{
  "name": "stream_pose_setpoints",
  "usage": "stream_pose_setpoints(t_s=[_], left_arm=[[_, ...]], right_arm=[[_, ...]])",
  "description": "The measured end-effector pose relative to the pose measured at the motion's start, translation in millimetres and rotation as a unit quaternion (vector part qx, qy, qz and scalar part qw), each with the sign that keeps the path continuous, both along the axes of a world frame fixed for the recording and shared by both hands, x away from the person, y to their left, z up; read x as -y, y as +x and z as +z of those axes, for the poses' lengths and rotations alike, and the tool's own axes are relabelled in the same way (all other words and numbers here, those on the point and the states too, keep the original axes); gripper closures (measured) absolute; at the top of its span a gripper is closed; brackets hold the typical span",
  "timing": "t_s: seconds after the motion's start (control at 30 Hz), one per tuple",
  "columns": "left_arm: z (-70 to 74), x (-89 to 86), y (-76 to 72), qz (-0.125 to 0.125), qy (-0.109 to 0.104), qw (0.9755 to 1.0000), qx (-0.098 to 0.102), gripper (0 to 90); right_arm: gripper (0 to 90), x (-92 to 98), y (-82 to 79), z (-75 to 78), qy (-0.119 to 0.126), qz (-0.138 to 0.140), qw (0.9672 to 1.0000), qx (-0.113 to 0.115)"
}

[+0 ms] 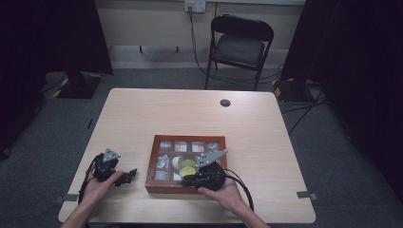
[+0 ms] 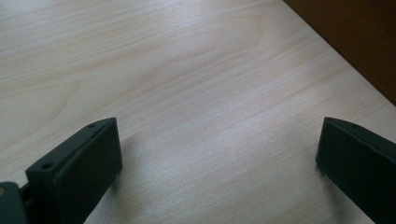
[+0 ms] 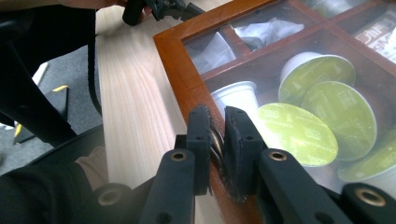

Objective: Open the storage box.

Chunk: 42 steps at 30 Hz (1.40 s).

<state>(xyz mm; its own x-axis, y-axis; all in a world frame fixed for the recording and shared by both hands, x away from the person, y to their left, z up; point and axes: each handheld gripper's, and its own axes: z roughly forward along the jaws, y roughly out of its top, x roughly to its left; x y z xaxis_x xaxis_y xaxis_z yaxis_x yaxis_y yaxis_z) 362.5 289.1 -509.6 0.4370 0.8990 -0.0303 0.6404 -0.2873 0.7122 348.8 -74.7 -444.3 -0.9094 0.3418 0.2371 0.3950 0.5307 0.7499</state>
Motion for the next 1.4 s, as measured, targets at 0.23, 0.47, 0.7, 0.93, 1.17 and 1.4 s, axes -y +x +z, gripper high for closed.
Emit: stream_pose_setpoints(t_s=[0.23, 0.47, 0.7, 0.93, 1.17, 1.4], left_arm=[[-0.2, 0.4, 0.0, 0.002, -0.002, 1.0, 0.001, 0.0], [0.4, -0.5, 0.1, -0.002, 0.004, 1.0, -0.001, 0.0], [0.6, -0.6, 0.1, -0.003, 0.005, 1.0, -0.002, 0.0], [0.6, -0.6, 0.1, -0.003, 0.005, 1.0, -0.002, 0.0], [0.5, -0.5, 0.1, -0.002, 0.004, 1.0, -0.002, 0.0], [0.5, -0.5, 0.1, -0.002, 0.004, 1.0, -0.002, 0.0]], right_arm=[[81.3, 0.7, 3.2, 0.7, 0.002, 0.008, 0.9999, -0.008], [81.3, 1.3, 3.6, 2.8, 0.005, 0.007, 0.9999, -0.009], [81.2, 3.0, 2.8, 7.4, 0.017, 0.001, 0.9998, -0.006], [81.2, 3.7, 3.2, 9.6, 0.021, 0.0, 0.9997, -0.007], [81.3, 5.0, 3.9, 15.0, 0.03, -0.002, 0.9995, -0.007], [81.3, 5.4, 4.2, 17.2, 0.033, -0.004, 0.9994, -0.005]])
